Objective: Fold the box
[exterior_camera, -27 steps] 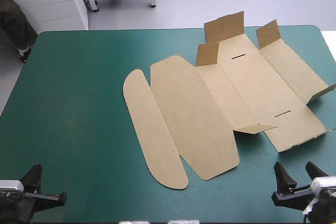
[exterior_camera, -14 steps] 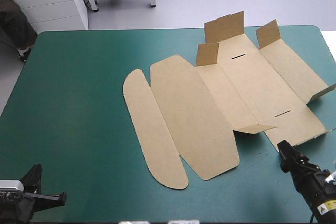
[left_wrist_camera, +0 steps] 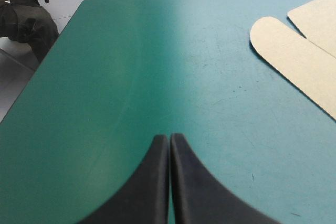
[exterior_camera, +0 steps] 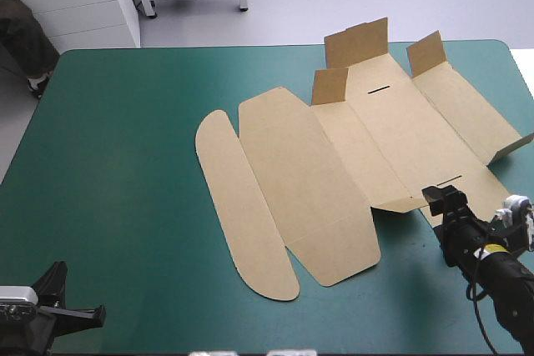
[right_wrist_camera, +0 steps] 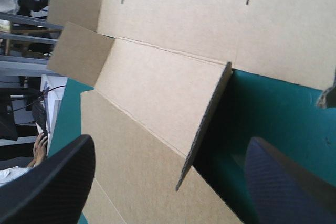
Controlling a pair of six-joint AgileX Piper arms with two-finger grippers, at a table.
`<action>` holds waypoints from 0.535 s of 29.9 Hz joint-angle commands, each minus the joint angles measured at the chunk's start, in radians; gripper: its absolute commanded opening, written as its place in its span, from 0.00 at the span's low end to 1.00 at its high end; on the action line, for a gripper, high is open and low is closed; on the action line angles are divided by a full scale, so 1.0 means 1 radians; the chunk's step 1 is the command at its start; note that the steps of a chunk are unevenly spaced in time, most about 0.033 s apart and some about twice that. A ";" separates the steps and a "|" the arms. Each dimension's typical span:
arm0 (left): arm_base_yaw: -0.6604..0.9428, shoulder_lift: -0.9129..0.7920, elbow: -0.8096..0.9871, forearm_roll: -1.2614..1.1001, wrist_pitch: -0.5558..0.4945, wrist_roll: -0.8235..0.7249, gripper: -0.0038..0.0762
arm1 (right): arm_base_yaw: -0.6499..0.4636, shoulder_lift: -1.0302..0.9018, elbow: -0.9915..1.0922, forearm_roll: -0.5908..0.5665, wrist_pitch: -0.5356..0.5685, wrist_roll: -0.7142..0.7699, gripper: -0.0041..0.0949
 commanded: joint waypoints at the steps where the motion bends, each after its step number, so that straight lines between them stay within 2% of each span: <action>1: -0.006 -0.013 -0.020 0.002 -0.074 -0.007 0.04 | -0.010 0.131 -0.023 0.120 -0.081 -0.014 0.78; 3: -0.006 -0.013 -0.020 0.002 -0.074 -0.007 0.04 | -0.010 0.204 -0.025 0.189 -0.094 -0.052 0.78; 8: -0.006 -0.013 -0.020 0.002 -0.074 -0.007 0.04 | -0.010 0.327 -0.070 0.368 -0.105 -0.261 0.78; 12: -0.006 -0.013 -0.020 0.002 -0.074 -0.007 0.04 | -0.010 0.391 -0.107 0.431 -0.108 -0.292 0.77; 14: -0.006 -0.013 -0.020 0.002 -0.074 -0.007 0.04 | -0.010 0.410 -0.118 0.452 -0.108 -0.292 0.71; 16: -0.006 -0.013 -0.020 0.002 -0.074 -0.007 0.04 | -0.010 0.420 -0.120 0.477 -0.099 -0.286 0.55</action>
